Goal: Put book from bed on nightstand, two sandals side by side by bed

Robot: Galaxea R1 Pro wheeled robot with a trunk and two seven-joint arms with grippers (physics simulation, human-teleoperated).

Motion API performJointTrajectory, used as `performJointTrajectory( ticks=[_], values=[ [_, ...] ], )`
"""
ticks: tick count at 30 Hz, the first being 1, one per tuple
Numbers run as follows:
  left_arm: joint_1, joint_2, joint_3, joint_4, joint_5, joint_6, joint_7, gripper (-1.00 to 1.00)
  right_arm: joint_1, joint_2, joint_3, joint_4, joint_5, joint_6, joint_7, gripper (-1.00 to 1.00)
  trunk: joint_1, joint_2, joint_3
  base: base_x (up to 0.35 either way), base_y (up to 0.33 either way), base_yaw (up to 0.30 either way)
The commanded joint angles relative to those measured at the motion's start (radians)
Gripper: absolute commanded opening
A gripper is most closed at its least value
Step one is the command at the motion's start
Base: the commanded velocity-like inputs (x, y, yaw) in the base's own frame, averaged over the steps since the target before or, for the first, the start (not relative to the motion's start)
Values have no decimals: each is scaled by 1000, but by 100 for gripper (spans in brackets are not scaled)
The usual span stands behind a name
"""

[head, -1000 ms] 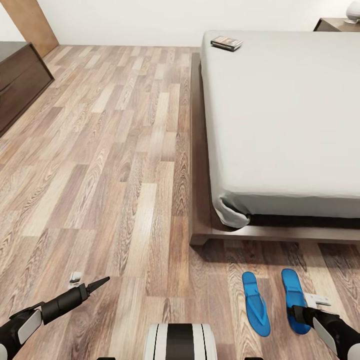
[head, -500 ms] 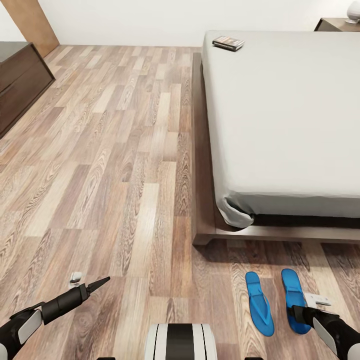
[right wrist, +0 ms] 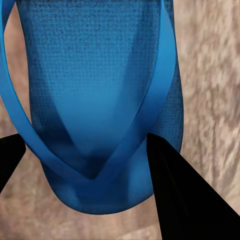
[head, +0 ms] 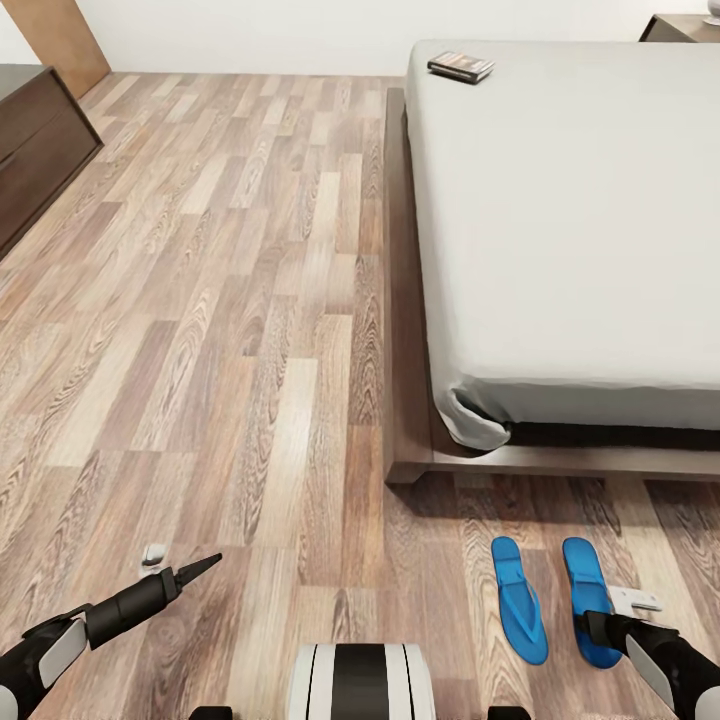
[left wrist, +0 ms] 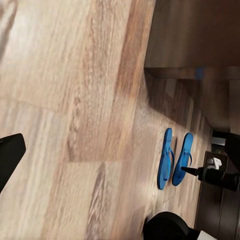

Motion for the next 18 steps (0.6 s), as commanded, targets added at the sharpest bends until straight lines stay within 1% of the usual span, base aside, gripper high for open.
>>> performJointTrajectory(
  ticks=[1,4,9,18],
  values=[
    [0,1,-7,0,10,10,-2,100,0,-1,9,-2,-11,5,-3,-100,0,0,-1,0,0,0],
    [0,1,-7,0,10,10,-2,100,0,-1,9,-2,-11,5,-3,-100,0,0,-1,0,23,0],
    [0,1,-7,0,11,10,-2,100,0,-1,9,-2,-11,5,-3,-100,0,0,-1,0,137,0],
    [0,1,-7,0,11,10,-2,100,0,-1,9,-2,-11,5,-3,-100,0,0,-1,0,9,0]
  ],
)
